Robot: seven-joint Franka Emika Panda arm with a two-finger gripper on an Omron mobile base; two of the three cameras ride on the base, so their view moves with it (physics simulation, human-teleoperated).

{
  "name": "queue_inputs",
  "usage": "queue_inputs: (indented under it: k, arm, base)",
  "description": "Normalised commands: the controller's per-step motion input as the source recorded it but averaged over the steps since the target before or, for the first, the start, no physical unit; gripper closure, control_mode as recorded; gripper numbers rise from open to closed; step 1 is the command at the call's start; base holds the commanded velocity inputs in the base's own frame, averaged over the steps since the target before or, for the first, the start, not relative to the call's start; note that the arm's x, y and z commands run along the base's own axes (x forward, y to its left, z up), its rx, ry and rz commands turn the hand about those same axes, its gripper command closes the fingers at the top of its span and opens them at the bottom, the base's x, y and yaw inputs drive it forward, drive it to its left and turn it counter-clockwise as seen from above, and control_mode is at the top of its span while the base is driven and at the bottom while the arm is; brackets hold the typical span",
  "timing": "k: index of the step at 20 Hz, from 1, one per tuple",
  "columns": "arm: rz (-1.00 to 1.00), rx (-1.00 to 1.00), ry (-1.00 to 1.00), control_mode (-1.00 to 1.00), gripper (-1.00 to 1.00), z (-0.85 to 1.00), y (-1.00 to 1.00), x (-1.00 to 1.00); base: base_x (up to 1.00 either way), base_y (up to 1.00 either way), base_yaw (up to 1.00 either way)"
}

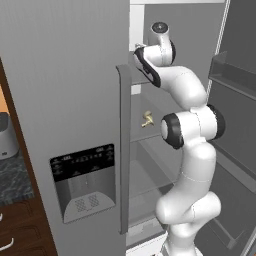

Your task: Place one mushroom and one fish in each tupperware on the nearby counter, to pack two identical lunches.

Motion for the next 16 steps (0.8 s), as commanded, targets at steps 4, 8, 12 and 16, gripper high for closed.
queue_inputs:
  k: [4, 8, 12, 16]
  arm:
    - [-0.01, 0.02, -0.01, -1.0, 1.0, -0.42, -0.01, -0.05]
    - [0.01, 0.02, -0.29, -1.0, 1.0, -0.44, 0.0, -0.37]
    - [0.01, 0.0, -0.25, -1.0, 1.0, -0.41, 0.15, -0.42]
    - [0.01, 0.0, -0.16, -1.0, 1.0, -0.05, 0.01, -0.74]
  base:
    - [0.0, 0.0, 0.0]
    - [0.0, 0.0, 0.0]
    - [0.0, 0.0, 0.0]
    - [0.0, 0.0, 0.0]
